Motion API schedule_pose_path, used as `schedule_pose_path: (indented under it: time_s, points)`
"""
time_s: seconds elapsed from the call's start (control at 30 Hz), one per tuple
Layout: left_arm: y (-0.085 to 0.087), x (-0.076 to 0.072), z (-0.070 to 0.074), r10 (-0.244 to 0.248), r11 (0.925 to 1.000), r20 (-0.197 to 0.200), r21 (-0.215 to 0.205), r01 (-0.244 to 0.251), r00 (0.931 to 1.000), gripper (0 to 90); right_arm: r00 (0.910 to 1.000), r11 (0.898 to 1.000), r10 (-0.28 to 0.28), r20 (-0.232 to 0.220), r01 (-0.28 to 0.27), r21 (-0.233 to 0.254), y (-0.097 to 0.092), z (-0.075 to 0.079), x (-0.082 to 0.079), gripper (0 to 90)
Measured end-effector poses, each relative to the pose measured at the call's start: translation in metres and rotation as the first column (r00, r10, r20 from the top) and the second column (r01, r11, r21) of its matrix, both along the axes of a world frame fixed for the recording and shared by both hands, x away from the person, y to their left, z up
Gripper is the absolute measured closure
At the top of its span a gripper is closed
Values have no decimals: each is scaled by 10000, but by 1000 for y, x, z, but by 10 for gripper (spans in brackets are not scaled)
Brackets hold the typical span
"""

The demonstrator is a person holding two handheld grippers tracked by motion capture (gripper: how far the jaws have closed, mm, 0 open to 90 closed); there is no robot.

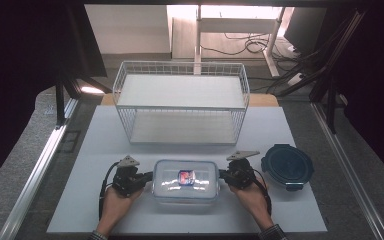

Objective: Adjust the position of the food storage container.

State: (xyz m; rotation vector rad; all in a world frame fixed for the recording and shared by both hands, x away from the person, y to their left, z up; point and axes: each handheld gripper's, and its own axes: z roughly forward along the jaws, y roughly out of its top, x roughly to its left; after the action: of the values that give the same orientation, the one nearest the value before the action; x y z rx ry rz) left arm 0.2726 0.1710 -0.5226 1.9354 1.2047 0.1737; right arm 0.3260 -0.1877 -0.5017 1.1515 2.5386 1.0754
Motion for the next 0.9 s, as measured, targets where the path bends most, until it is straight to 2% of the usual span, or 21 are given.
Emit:
schedule_pose_path:
  time_s: [0.03,0.1,0.17,0.23,0.27,0.3,0.33,0.37,0.4,0.43,0.47,0.5,0.53,0.57,0.6,0.63,0.73,0.77,0.8,0.9]
  points:
    - [-1,-1,-1,1,9998,30,216,-1,10000,896,10000,10000,24,-41,-24,-88,1,-2,0,892]
    - [0,0,-1,-37,9998,49,209,36,10000,894,10000,9999,24,-61,-25,-122,2,-3,1,893]
    - [4,2,-1,-59,9999,62,143,58,10000,851,10000,10000,-21,-5,21,-87,1,-1,2,891]
    - [8,-1,1,260,9965,319,787,-284,9992,817,9992,9998,-114,387,120,-144,-2,4,0,877]
    - [15,-5,4,355,9940,462,1020,-401,9983,766,9972,9994,-190,722,210,-270,-7,9,-3,836]
    - [15,-5,4,355,9940,462,1020,-401,9983,722,9972,9994,-190,722,210,-270,-7,9,-3,836]
    - [18,-8,5,352,9948,490,936,-397,9982,722,9962,9995,-204,843,223,-223,-11,12,-6,807]
    - [22,-14,8,182,9960,604,868,-234,9980,593,9935,9999,-96,1137,105,-69,-17,15,-12,727]
    - [22,-14,8,182,9960,604,868,-234,9980,528,9935,9999,-96,1137,105,-69,-17,15,-12,727]
    - [24,-20,10,47,9946,751,1026,-125,9972,464,9910,10000,-23,1340,10,98,-23,19,-20,609]
    - [24,-20,10,47,9946,751,1026,-125,9972,403,9910,10000,-23,1340,10,98,-23,19,-20,609]
    - [26,-26,10,-26,9944,762,1058,-54,9971,347,9897,9996,-74,1433,32,293,-28,22,-28,478]
    - [26,-26,10,-26,9944,762,1058,-54,9971,303,9897,9996,-74,1433,32,293,-28,22,-28,478]
    - [30,-31,8,-78,9964,659,853,22,9978,248,9878,9987,-53,1555,-26,506,-34,23,-34,328]
    - [32,-32,8,-82,9970,583,779,36,9983,193,9848,9981,-70,1734,-36,611,-36,22,-36,257]
    - [32,-32,8,-82,9970,583,779,36,9983,159,9848,9981,-70,1734,-36,611,-36,22,-36,257]
    - [36,-35,7,-81,9976,641,690,37,9979,110,9871,9949,-9,1601,-153,997,-44,19,-39,140]
    - [39,-35,5,-49,9987,757,510,10,9971,90,9881,9945,-63,1534,-98,1038,-46,17,-39,87]
    - [39,-35,5,-49,9987,757,510,10,9971,72,9881,9945,-63,1534,-98,1038,-46,17,-39,87]
    - [39,-35,4,-108,9979,1158,647,33,9932,53,9880,9940,-61,1544,-108,1087,-47,17,-39,66]
